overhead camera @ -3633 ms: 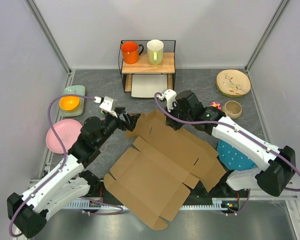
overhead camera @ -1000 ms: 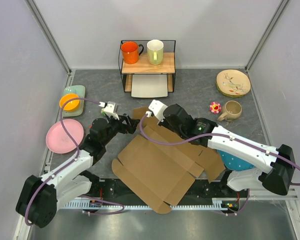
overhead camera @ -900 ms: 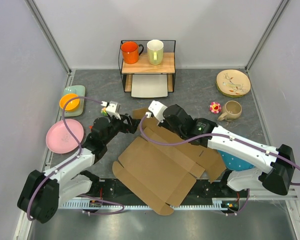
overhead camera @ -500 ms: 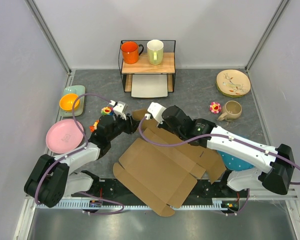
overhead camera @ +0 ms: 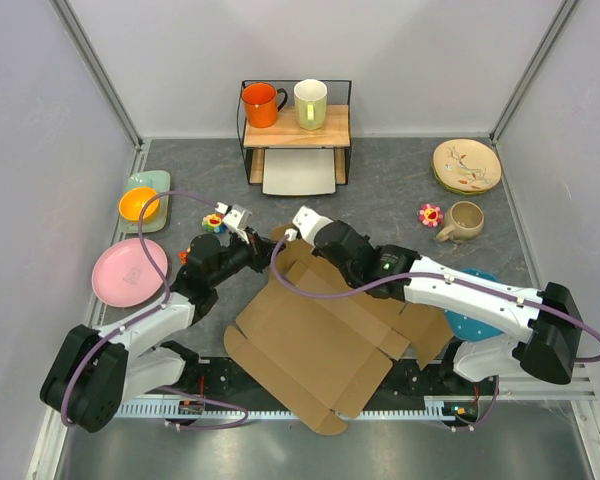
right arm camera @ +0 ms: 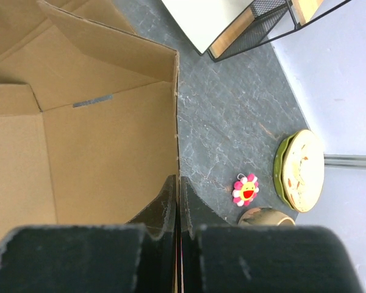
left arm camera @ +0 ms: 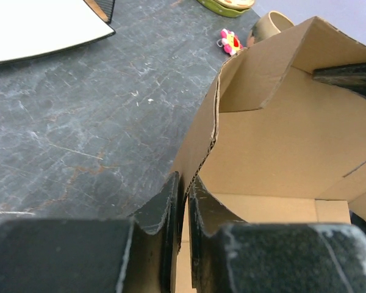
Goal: Fold the paper box
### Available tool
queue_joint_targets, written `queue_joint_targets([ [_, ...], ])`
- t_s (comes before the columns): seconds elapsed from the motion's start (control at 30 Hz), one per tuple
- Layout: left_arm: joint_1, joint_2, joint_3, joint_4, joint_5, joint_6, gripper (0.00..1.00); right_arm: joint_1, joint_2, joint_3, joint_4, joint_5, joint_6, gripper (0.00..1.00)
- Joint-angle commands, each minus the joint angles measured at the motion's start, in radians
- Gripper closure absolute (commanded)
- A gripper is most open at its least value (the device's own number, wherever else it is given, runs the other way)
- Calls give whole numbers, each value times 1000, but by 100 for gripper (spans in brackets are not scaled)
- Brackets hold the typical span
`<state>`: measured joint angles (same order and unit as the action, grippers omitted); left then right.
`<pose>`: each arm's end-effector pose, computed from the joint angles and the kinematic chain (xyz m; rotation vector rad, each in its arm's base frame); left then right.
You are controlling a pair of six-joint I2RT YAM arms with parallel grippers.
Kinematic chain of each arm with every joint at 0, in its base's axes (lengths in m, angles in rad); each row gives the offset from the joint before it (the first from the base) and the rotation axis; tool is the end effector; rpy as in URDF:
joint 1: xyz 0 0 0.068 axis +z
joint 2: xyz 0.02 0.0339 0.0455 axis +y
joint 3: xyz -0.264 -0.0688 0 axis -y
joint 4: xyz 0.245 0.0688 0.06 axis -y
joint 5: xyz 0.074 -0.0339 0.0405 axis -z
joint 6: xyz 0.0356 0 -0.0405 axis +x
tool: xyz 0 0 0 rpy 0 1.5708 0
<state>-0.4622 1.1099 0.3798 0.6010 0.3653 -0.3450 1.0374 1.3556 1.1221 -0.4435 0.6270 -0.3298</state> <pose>0.2015 -0.1146 0.2175 0.3868 1.7339 -0.9030 0.1685 0.2443 0.3087 -1.0688 1.8264 -0.2887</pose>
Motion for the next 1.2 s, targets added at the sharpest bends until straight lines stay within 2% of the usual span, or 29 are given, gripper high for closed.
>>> queue_joint_targets([
  [0.0,-19,-51,-33,42,38,-95,87,32,0,-39,80,120,12,100],
  [0.27,-101,-53,-79,5,-64,-137,89,110,10,-110,124,218,-23,100],
  [0.43,-115,-64,-120,45,-118,-195,89,167,23,-168,173,309,-66,100],
  [0.7,-124,-62,-143,72,-117,-247,88,256,68,-240,273,448,-135,100],
  [0.97,-127,-79,-168,91,-161,-233,79,342,103,-289,304,549,-196,100],
  [1.17,-127,-64,-148,91,-132,-224,70,360,142,-308,304,608,-221,100],
])
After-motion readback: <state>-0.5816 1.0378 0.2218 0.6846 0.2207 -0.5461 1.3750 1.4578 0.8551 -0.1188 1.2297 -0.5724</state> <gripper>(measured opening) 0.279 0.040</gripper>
